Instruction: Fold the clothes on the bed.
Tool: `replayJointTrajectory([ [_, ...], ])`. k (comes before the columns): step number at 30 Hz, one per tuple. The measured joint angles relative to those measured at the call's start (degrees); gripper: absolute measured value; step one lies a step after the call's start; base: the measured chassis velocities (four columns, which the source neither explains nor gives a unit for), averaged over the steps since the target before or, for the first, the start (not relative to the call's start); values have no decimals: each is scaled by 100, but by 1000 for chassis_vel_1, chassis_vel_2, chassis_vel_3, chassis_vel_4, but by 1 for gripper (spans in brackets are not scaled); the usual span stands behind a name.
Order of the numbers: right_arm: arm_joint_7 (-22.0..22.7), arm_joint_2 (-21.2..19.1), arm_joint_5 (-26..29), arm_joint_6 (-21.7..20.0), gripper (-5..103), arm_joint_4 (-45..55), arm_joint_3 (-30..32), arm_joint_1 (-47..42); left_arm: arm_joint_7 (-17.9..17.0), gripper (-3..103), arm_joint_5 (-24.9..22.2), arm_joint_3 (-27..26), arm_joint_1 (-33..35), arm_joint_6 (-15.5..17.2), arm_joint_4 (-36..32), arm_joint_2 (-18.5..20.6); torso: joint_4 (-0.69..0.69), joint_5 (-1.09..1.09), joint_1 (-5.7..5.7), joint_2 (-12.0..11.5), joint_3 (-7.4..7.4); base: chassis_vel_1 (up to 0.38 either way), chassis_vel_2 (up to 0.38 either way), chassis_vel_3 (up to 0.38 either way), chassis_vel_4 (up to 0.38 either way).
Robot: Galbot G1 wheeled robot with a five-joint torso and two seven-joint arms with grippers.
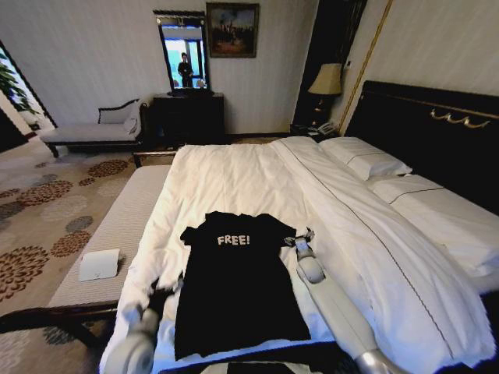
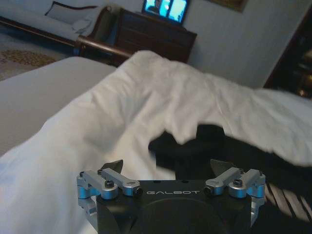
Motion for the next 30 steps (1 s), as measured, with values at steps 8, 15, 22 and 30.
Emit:
replayJointTrajectory([
  [8,0,4,1,1,100,10,-140,10,14,100,-72,170,-1211,14,1143,239,4,-2,0,0,0,0,0,0,0],
  [15,1,-93,48,-1,100,-49,-229,107,58,100,-483,820,-2413,16,2178,262,4,1,0,0,1,0,0,0,0],
  [22,1,-144,107,-2,100,-88,-285,224,18,100,-736,1488,-3235,88,3112,148,3,1,1,0,0,0,0,0,0],
  [30,-4,-178,110,-3,100,-121,-285,242,61,93,-732,1787,-3995,7,4284,-173,4,2,0,0,0,0,0,0,0],
])
